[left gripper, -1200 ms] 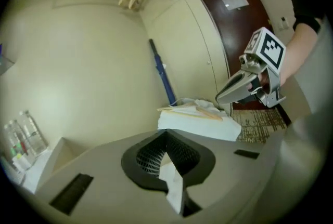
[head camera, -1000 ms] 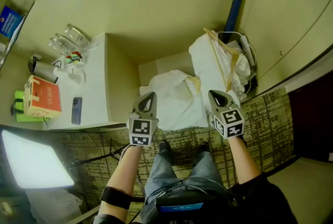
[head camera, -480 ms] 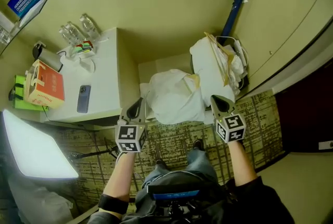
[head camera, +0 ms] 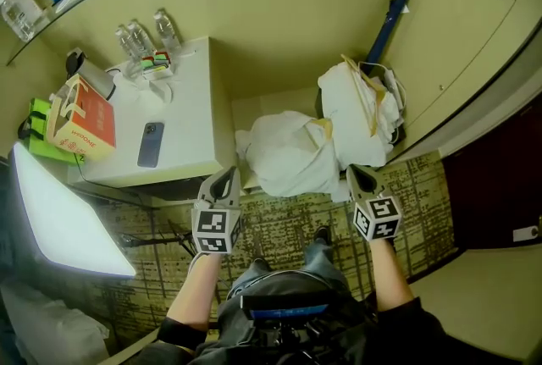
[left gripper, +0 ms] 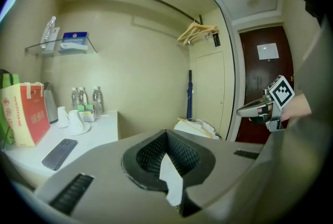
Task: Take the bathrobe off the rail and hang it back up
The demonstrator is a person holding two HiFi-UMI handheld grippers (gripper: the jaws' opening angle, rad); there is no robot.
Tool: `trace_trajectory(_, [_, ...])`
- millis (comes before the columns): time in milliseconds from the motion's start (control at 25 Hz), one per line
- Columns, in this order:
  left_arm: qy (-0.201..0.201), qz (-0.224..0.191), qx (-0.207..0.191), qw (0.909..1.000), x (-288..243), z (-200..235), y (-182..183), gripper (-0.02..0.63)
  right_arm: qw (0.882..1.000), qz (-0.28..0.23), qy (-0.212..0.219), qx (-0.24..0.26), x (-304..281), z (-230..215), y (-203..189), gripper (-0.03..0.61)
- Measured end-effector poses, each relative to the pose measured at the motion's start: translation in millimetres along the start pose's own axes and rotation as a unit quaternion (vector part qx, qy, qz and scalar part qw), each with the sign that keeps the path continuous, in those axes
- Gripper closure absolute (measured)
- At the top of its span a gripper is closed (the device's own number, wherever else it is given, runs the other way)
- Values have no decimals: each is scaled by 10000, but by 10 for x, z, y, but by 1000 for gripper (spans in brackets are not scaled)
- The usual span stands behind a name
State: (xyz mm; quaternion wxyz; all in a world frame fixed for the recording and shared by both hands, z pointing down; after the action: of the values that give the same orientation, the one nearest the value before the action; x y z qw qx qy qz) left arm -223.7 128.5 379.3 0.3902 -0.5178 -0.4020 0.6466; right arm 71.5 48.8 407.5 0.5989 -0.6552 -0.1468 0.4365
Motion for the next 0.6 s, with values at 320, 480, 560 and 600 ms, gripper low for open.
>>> trace_trajectory(320, [48, -86, 83, 9999, 173, -7, -20, 614, 10000, -1, -53, 38, 92, 20, -36, 561])
trace_trajectory(480, [60, -45, 74, 9999, 170, -38, -50, 612, 10000, 34, -24, 15, 117, 33, -86, 561])
trace_trajectory(560, [92, -4, 83, 9999, 154, -46, -81, 613, 10000, 54, -10, -3, 132, 25, -99, 561])
trace_trajectory(600, [108, 14, 104, 9999, 139, -54, -95, 613, 10000, 65, -8, -15, 136, 8, -111, 561])
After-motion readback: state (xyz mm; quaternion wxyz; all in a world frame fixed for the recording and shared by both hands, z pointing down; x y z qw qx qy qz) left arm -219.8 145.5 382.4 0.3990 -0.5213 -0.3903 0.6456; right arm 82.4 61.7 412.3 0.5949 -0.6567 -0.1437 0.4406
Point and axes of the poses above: the fingertips, and each gripper's own axes: x backward along the fingers, z to its left, y out of its top, the point moved 3 cm from there along x, backward along the fingers, and after that the axes turned 10 degrees about x, right-handed, at the moved point
